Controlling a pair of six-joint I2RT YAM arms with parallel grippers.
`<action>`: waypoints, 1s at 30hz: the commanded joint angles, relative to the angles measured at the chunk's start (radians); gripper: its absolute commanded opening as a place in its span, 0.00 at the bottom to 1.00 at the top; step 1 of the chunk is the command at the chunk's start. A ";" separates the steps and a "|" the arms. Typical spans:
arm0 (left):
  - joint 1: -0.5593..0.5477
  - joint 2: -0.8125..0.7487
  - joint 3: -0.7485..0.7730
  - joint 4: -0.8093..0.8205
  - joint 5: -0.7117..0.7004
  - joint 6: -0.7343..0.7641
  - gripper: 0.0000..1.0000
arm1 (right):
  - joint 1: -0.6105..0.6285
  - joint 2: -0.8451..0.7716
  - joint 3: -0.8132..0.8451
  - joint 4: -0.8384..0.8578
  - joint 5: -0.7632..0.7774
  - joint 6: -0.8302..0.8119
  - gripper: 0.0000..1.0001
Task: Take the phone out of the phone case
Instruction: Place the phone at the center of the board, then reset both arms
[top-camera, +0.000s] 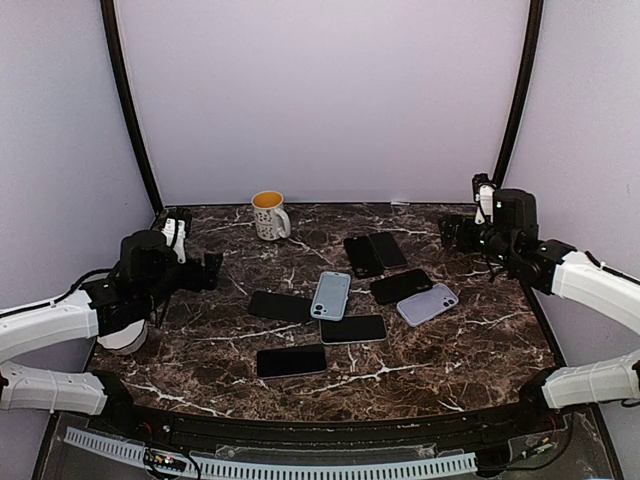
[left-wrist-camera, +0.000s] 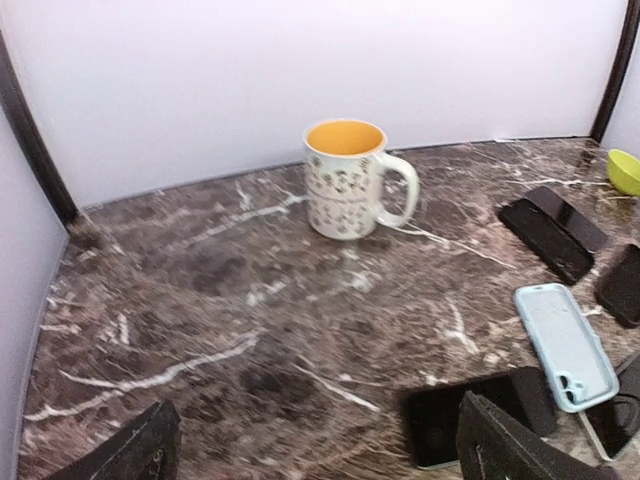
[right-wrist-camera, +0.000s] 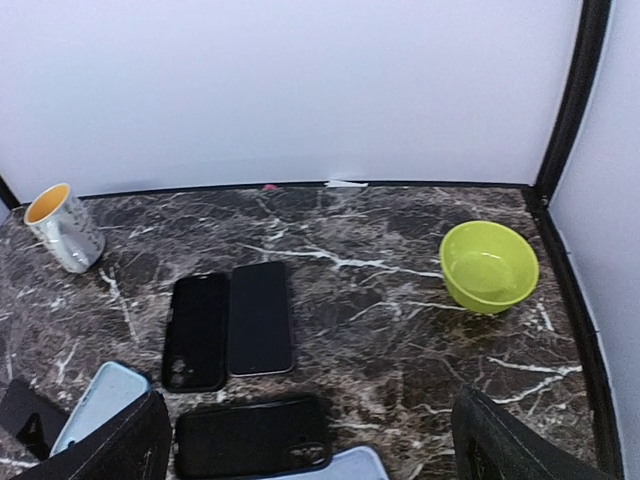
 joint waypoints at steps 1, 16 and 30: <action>0.103 -0.018 -0.097 0.295 -0.080 0.333 0.99 | -0.048 -0.028 -0.091 0.159 0.129 -0.110 0.99; 0.477 0.398 -0.179 0.720 0.067 0.291 0.99 | -0.244 0.028 -0.582 0.967 0.188 -0.276 0.99; 0.515 0.540 -0.287 1.114 0.169 0.349 0.99 | -0.411 0.388 -0.602 1.366 -0.077 -0.265 0.99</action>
